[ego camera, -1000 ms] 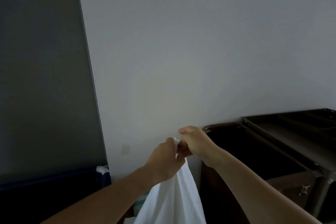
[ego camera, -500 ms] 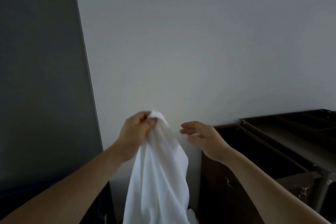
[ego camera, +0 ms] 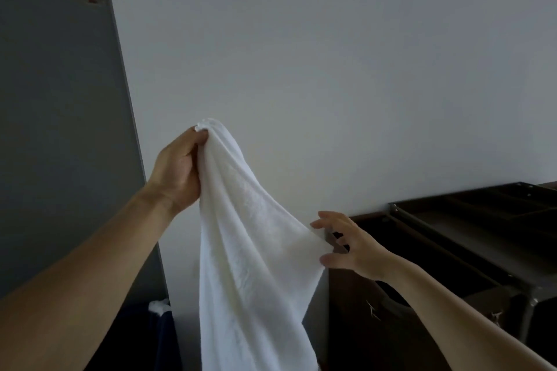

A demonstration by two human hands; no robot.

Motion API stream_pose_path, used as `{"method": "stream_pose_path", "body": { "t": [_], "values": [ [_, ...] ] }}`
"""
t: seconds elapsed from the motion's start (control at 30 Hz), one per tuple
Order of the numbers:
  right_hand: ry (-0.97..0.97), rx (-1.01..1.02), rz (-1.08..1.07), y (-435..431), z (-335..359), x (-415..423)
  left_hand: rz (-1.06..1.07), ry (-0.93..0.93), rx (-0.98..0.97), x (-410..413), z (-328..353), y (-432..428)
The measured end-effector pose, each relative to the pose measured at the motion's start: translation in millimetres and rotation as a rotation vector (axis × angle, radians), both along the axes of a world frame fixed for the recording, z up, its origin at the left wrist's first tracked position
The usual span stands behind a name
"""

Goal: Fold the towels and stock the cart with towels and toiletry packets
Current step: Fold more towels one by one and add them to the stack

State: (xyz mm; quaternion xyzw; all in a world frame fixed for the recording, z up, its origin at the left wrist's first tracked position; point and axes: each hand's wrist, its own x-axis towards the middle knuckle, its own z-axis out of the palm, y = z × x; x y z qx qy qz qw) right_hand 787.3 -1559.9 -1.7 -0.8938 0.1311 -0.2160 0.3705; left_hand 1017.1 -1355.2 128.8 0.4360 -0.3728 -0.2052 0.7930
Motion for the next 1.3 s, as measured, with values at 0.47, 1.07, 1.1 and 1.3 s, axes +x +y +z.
{"method": "stream_pose_path", "body": {
  "t": [0.47, 1.07, 1.1, 1.3],
  "values": [
    [0.196, -0.049, 0.127, -5.2, 12.6, -27.2, 0.408, -0.241, 0.236, 48.5, -7.2, 18.9],
    [-0.199, -0.555, -0.278, 7.7, 200.4, 36.7, 1.138, -0.496, 0.412, 86.7, 30.0, 41.2],
    [-0.239, -0.542, -0.297, 5.3, 204.9, 35.4, 1.148, -0.525, 0.402, 86.8, 25.0, 42.1],
    [-0.326, -0.263, -0.435, 1.9, 197.6, 45.9, 1.208, -0.588, 0.249, 82.2, 29.9, 41.8]
  ]
}}
